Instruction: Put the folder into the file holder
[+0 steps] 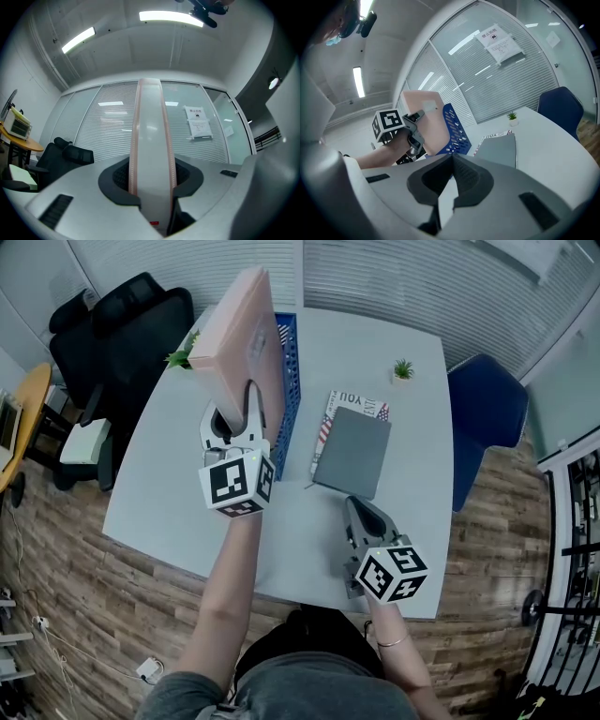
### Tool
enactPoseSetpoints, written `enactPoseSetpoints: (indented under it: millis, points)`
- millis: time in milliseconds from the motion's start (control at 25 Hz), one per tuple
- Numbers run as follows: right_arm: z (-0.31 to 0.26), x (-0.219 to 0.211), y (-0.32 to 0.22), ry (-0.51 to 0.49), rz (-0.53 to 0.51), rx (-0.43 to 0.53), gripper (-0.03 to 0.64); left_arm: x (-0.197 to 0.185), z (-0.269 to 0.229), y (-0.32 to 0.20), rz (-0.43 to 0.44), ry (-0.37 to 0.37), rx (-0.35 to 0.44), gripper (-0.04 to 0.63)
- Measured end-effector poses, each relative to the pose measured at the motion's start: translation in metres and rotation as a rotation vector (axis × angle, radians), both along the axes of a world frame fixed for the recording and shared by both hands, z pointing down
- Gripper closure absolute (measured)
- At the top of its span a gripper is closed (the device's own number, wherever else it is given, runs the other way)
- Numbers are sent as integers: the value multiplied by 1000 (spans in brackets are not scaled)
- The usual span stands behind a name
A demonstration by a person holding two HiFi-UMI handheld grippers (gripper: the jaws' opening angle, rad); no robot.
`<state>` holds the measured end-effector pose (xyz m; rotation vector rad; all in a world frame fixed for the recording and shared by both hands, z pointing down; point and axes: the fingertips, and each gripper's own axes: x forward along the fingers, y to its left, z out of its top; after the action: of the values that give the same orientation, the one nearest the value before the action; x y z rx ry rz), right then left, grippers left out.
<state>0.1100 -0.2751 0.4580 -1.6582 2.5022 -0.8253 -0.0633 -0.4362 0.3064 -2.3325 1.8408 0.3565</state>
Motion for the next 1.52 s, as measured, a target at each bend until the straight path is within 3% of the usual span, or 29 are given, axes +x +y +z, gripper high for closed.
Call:
enactPoseSetpoints:
  millis: [640, 1200, 1520]
  points:
    - [2, -7, 2, -4, -13, -5, 614, 6, 50, 1, 30, -69, -147, 430]
    - [-1, -11, 5, -10, -29, 1, 614, 2, 94, 6, 43, -153, -368, 419]
    - [-2, -11, 7, -10, -27, 3, 614, -1, 103, 7, 55, -163, -416, 414]
